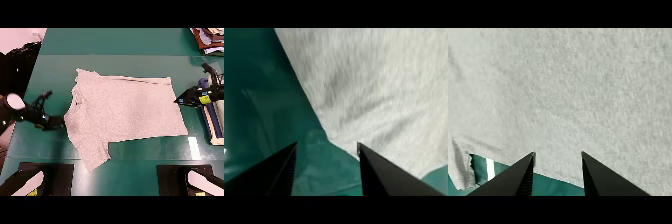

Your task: Fold the shirts.

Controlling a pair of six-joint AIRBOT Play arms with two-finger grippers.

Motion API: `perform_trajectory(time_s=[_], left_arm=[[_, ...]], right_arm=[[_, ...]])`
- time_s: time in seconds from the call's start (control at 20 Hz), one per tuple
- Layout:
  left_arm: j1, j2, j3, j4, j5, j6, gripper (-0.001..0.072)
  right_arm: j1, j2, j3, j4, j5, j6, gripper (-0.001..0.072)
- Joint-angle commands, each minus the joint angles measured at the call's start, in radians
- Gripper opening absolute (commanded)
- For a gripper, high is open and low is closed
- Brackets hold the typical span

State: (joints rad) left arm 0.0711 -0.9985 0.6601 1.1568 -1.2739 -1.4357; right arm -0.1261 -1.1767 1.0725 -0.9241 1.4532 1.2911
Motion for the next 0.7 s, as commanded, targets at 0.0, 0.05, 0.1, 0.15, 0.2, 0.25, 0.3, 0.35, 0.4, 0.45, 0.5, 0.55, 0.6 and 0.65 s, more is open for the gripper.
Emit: perform_trajectory(time_s=[0.0,0.05,0.1,0.15,0.2,0.25,0.3,0.35,0.4,0.45,0.5,0.55,0.6,0.65], left_arm=[[0.002,0.048,-0.163,-0.088,0.053,0.000,0.0458],[0.002,0.048,-0.180,-0.103,0.080,0.000,0.0457],[0.002,0.048,-0.193,-0.117,0.107,0.000,0.0457],[0.002,0.048,-0.203,-0.139,0.139,0.000,0.0457],[0.001,0.048,-0.211,-0.164,0.173,0.000,0.0457],[-0.001,0.048,-0.216,-0.188,0.203,0.002,0.0457],[-0.001,0.047,-0.220,-0.211,0.227,0.004,0.0456],[-0.001,0.044,-0.223,-0.232,0.241,0.004,0.0456],[-0.001,0.043,-0.229,-0.247,0.254,0.004,0.0455],[-0.001,0.043,-0.234,-0.257,0.259,0.004,0.0419],[-0.001,0.043,-0.239,-0.266,0.256,0.004,0.0287],[-0.001,0.043,-0.240,-0.270,0.248,0.004,0.0190],[-0.001,0.043,-0.238,-0.275,0.244,0.005,0.0047],[-0.001,0.043,-0.234,-0.278,0.241,0.019,0.0020]], right_arm=[[-0.013,0.097,-0.052,0.060,-0.006,-0.014,0.0391],[-0.013,0.114,-0.052,0.061,-0.010,-0.014,0.0390],[-0.013,0.129,-0.052,0.060,-0.014,-0.014,0.0389],[-0.013,0.141,-0.052,0.060,-0.014,-0.014,0.0389],[-0.013,0.151,-0.052,0.060,-0.014,-0.014,0.0388],[-0.013,0.158,-0.052,0.060,-0.014,-0.014,0.0387],[-0.013,0.163,-0.052,0.060,-0.014,-0.013,0.0387],[-0.013,0.165,-0.052,0.060,-0.014,-0.013,0.0387],[-0.013,0.165,-0.052,0.061,-0.013,-0.013,0.0386],[-0.013,0.165,-0.052,0.060,-0.014,-0.013,0.0385],[-0.013,0.165,-0.052,0.060,-0.015,-0.013,0.0384],[-0.013,0.165,-0.052,0.059,-0.021,-0.014,0.0384],[-0.013,0.165,-0.052,0.050,-0.021,-0.014,0.0384],[-0.013,0.165,-0.052,0.015,-0.019,-0.014,0.0384]])
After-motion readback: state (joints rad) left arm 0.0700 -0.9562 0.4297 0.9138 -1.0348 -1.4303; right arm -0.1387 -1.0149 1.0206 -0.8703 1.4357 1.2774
